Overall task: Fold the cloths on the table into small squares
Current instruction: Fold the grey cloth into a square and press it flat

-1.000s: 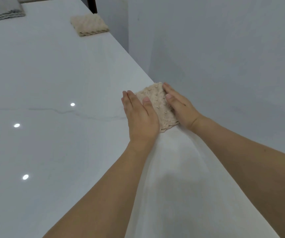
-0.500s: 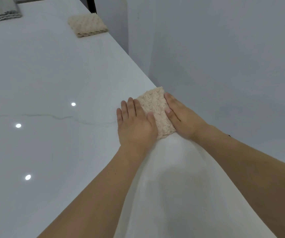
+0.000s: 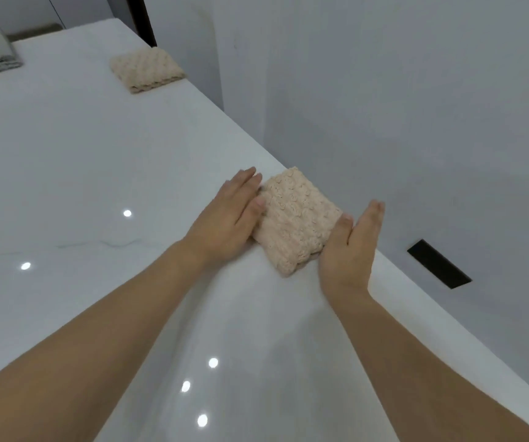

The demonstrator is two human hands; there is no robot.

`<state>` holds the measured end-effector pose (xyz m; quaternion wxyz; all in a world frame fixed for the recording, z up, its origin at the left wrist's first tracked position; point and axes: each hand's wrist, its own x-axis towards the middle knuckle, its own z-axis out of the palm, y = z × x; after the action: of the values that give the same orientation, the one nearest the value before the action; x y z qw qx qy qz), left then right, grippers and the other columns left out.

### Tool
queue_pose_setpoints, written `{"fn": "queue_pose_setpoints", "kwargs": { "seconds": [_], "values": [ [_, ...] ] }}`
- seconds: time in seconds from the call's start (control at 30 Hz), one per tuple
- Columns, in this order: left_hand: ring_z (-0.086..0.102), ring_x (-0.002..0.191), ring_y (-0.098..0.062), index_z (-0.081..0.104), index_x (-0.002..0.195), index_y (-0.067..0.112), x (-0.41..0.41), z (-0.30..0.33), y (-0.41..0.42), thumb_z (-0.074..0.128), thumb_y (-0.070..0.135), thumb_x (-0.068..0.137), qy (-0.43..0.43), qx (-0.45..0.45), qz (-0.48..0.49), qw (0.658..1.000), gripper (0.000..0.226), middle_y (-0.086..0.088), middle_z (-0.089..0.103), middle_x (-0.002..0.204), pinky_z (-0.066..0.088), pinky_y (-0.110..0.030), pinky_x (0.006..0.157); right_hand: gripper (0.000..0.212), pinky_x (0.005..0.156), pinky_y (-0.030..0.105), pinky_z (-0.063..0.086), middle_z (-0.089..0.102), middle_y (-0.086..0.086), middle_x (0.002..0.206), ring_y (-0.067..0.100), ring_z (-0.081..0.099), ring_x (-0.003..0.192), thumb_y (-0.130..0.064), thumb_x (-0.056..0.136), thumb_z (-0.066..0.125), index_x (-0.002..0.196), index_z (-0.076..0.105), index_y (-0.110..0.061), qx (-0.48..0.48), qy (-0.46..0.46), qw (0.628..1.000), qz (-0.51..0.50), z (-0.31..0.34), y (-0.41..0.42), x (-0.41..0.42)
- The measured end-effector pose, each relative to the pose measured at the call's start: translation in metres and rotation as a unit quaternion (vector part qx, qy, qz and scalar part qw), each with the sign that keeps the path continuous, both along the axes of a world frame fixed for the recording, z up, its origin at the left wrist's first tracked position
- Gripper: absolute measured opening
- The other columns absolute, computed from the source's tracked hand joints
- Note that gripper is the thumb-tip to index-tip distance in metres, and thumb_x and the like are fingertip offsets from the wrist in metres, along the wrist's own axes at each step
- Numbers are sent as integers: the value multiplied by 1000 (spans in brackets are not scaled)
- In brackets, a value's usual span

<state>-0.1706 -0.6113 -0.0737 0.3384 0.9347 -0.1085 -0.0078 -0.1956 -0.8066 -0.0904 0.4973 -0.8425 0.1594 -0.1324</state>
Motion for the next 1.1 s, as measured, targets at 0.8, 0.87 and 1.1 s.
{"fn": "queue_pose_setpoints", "kwargs": {
  "seconds": [0.8,0.87,1.1],
  "values": [
    [14,146,4,32,154,21,75,-5,-3,32,33,108,68,-47,-218,973,48,9,21,163,8,-20,121,62,122,35,3,-9,2,162,14,-5,149,-37,102,20,154,0,-8,-45,18,994,-100,-1,69,2],
    [11,147,0,28,155,17,78,-8,1,30,33,108,25,45,-242,969,50,4,20,163,3,-27,123,61,121,33,-4,-10,6,162,16,-8,149,-33,103,21,153,0,-6,-104,65,988,-89,-1,69,2],
    [8,152,-13,21,157,14,80,-15,1,27,33,108,-27,120,-251,960,53,-1,18,164,-2,-26,120,65,121,38,-7,-11,12,161,22,-10,149,-38,102,16,152,-4,-2,-238,177,954,-45,-3,57,-2]
  ]
}}
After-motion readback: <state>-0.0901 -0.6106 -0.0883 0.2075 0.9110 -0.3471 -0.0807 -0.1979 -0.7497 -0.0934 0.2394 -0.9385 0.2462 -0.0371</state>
